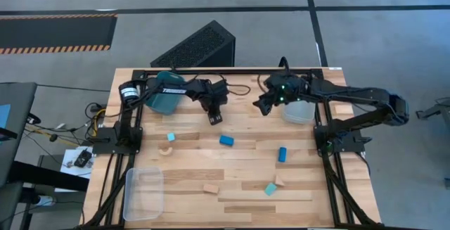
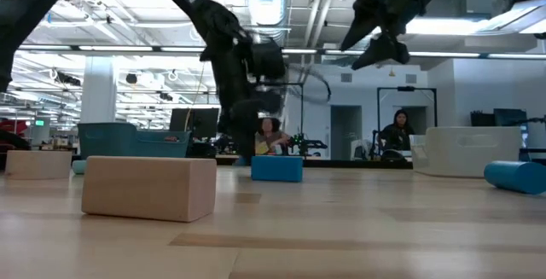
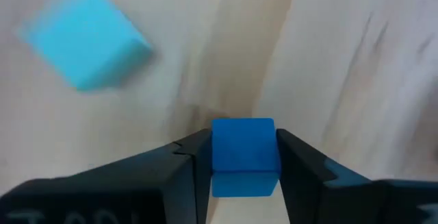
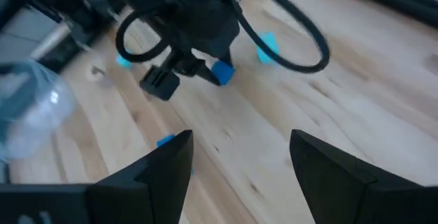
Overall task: Sort & place blocks by color
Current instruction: Put the top left blue block into the blue bin
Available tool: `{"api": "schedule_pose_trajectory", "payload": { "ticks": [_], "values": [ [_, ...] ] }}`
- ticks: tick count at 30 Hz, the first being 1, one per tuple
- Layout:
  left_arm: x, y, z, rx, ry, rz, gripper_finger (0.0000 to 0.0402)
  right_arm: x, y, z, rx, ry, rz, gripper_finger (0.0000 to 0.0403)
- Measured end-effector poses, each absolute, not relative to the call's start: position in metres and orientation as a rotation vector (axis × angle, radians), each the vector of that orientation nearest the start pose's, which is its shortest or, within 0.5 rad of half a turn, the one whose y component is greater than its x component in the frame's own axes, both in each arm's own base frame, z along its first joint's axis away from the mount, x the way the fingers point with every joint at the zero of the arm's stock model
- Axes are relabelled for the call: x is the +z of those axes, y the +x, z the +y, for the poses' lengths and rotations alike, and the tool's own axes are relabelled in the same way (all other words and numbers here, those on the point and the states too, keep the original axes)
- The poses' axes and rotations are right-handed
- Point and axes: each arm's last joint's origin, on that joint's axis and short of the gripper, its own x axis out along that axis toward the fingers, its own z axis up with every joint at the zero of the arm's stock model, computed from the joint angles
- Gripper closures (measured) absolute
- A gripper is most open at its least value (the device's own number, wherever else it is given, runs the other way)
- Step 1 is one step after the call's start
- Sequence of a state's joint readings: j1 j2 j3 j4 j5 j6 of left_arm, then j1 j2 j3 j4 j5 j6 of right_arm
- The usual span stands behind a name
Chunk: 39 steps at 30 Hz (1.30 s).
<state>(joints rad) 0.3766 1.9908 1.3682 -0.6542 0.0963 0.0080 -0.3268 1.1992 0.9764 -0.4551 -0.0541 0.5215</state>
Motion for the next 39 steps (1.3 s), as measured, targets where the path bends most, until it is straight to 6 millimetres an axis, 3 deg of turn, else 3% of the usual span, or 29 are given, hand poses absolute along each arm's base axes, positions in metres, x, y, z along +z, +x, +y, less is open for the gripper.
{"api": "schedule_pose_trajectory", "payload": {
  "ticks": [4, 10, 17, 22, 28, 33, 39],
  "values": [
    [0.204, 0.355, 0.138, 0.277, -0.27, 1.12, 0.0288, 0.301, 0.24, -0.092, -0.385, 0.653, 0.492, 0.0138],
    [0.247, 0.325, 0.131, 0.36, -0.249, 0.995, 0.0284, 0.303, 0.246, -0.104, -0.356, 0.694, 0.418, 0.0139],
    [0.271, 0.276, 0.13, 0.47, -0.249, 0.854, 0.0288, 0.29, 0.274, -0.094, -0.272, 0.742, 0.404, 0.0139],
    [0.285, 0.24, 0.138, 0.576, -0.227, 0.753, 0.0281, 0.287, 0.306, -0.084, -0.18, 0.795, 0.258, 0.0139],
    [0.276, 0.197, 0.162, 0.702, -0.289, 0.717, 0.0286, 0.293, 0.34, -0.083, -0.155, 0.828, 0.19, 0.0139],
    [0.251, 0.181, 0.18, 0.756, -0.385, 0.71, 0.0284, 0.305, 0.364, -0.082, -0.133, 0.817, 0.17, 0.0139],
    [0.23, 0.172, 0.191, 0.849, -0.415, 0.768, 0.0284, 0.318, 0.373, -0.07, -0.211, 0.757, 0.226, 0.0139]
  ]
}}
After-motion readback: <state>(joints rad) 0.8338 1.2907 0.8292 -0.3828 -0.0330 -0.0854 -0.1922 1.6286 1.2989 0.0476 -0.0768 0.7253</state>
